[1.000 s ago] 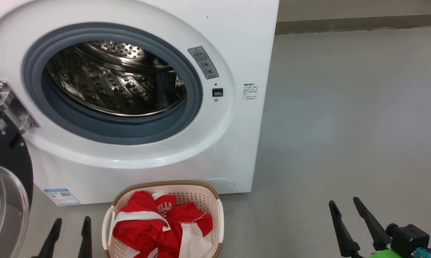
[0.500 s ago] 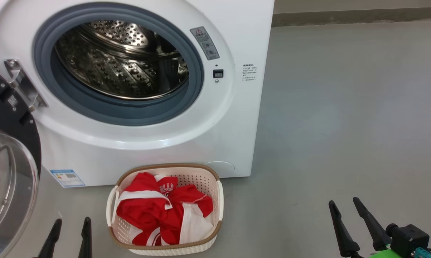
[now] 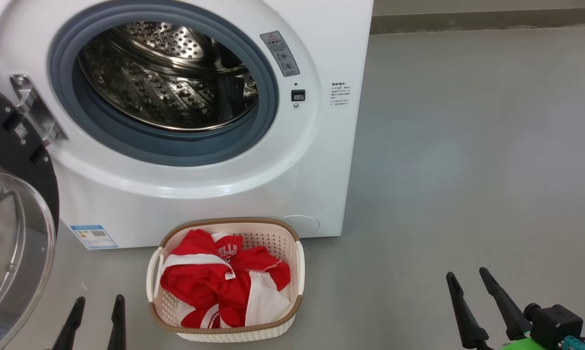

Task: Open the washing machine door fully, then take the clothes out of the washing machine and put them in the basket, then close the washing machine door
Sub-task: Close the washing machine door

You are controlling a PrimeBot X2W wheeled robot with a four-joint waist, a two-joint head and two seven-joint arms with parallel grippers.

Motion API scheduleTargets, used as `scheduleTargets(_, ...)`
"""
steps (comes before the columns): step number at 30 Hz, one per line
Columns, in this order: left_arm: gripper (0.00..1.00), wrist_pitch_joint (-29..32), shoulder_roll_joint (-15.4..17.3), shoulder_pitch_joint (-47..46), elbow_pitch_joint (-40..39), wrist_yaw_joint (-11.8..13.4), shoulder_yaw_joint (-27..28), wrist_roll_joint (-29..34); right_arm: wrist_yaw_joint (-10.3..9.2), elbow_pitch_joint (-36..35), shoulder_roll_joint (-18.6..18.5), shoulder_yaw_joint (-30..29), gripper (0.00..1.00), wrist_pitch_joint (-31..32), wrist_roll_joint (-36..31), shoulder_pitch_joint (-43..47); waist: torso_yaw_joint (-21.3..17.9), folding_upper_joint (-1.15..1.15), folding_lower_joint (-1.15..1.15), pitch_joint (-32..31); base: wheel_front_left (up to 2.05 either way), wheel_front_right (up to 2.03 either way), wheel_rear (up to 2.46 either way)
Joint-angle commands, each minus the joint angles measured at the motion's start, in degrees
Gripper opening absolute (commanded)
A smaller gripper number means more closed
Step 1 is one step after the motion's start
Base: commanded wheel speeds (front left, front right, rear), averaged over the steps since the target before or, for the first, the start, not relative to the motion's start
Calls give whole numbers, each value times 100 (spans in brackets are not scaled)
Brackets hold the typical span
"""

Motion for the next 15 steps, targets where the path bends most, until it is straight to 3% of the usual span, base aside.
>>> scheduleTargets(1, 100, -28, 56, -166, -157, -32, 176, 29, 36, -128, -58, 73, 100, -37, -42, -77, 13, 0, 0, 0, 0, 0, 0)
scheduleTargets(8, 100, -28, -56, -170, -91, -32, 212, 40, 36, -94, -46, 148, 100, -37, -74, -126, 246, 0, 0, -12, 0, 0, 0)
scheduleTargets(15, 100, -28, -237, -71, 30, -32, 310, 103, 36, -1, -94, 397, 100, -37, -68, -254, 769, 0, 0, -63, 0, 0, 0)
